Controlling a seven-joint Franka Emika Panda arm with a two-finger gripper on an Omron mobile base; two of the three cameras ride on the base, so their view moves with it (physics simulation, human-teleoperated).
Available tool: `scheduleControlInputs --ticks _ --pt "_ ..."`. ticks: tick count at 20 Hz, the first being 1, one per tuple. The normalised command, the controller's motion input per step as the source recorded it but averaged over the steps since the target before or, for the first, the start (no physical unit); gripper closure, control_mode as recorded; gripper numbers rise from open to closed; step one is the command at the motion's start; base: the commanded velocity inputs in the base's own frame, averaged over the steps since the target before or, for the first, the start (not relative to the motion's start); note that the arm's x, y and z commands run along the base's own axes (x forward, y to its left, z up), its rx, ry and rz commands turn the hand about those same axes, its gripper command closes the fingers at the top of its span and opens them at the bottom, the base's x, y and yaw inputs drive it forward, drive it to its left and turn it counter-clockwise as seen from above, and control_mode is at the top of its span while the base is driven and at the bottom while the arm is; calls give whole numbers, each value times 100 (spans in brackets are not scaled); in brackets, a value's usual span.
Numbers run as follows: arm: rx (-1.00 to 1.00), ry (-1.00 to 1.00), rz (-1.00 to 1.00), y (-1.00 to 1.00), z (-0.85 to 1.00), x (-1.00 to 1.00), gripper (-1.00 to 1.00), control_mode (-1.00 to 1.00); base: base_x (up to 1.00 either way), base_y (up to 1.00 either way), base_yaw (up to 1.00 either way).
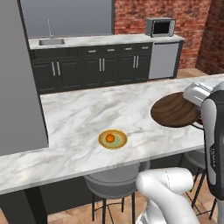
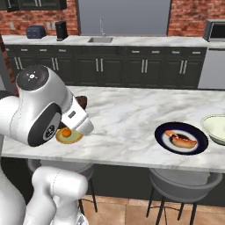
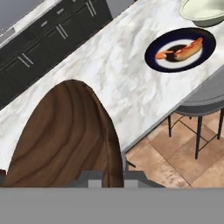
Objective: Take the smaller bowl and place it next to the appetizer plate on the dining counter , and place the larger bowl next to the plate with cooked food.
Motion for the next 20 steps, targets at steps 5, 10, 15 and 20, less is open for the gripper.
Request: scheduleControlInputs --ticks 5,10,15,20 --pt "3 9 0 -4 -24 41 100 -100 0 0 0" --pt "1 5 0 -1 -26 45 100 -100 0 0 0" --pt "0 0 0 0 -42 25 100 -100 0 0 0" --pt "0 -1 0 0 -48 15 100 -100 0 0 0"
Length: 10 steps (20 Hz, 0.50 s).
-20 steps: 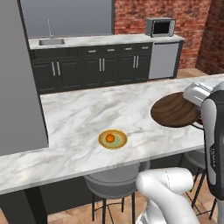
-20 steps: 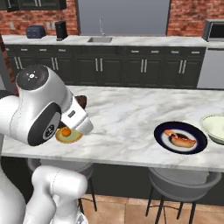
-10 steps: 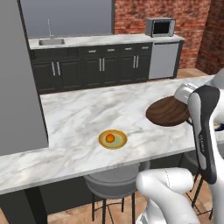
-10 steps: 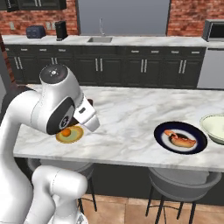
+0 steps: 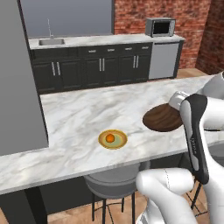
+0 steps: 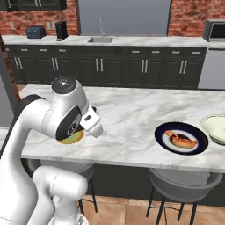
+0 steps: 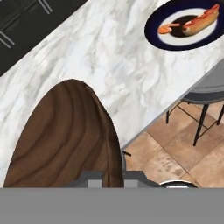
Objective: Take the smaller bowl and place it next to the appetizer plate on the dining counter , and place the larger bowl next to the plate with cooked food.
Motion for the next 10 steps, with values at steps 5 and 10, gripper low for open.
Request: scheduleControlInputs --ticks 5,10 --pt "0 0 0 0 -43 21 100 -100 0 0 0" --pt "0 0 0 -5 -32 30 100 -100 0 0 0"
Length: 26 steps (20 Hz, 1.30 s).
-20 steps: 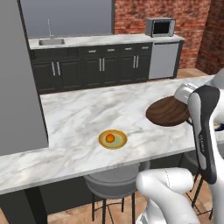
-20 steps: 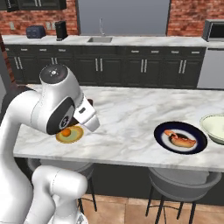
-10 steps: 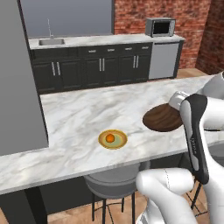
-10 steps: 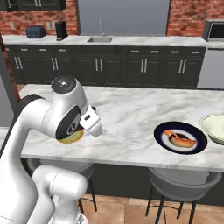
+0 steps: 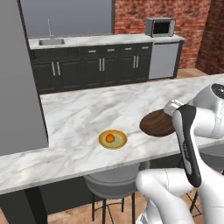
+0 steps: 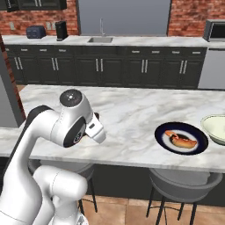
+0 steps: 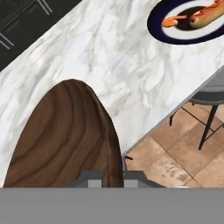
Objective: Take the smaller bowl and place it next to the appetizer plate on the dining counter , and place the larger bowl next to the plate with cooked food.
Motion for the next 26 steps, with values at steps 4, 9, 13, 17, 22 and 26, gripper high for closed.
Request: scheduleControlInputs --ticks 4,9,13,17,22,26 --pt "1 0 0 -10 -21 34 100 -100 0 0 0" --pt "1 0 0 -8 -18 39 100 -100 0 0 0" --pt "0 0 0 0 -21 42 100 -100 0 0 0" --pt "0 0 0 0 -26 28 100 -100 0 0 0" --pt "0 0 0 0 -33 9 100 -100 0 0 0" --pt "0 0 0 0 -34 12 100 -100 0 0 0"
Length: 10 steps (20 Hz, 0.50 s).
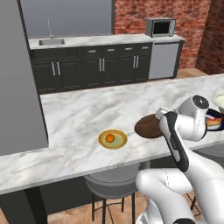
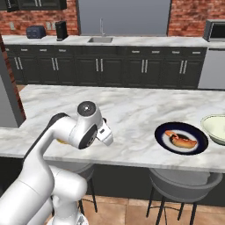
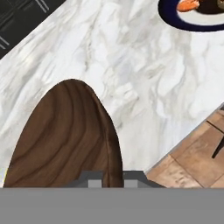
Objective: Take the smaller bowl and place it next to the appetizer plate on the dining counter , and place the larger bowl next to the plate with cooked food.
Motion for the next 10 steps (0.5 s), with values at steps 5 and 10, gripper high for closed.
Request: scheduleControlInputs --ticks 5,10 --pt "0 0 0 0 -32 24 100 -100 0 0 0" --pt "0 0 0 0 -33 34 100 -100 0 0 0"
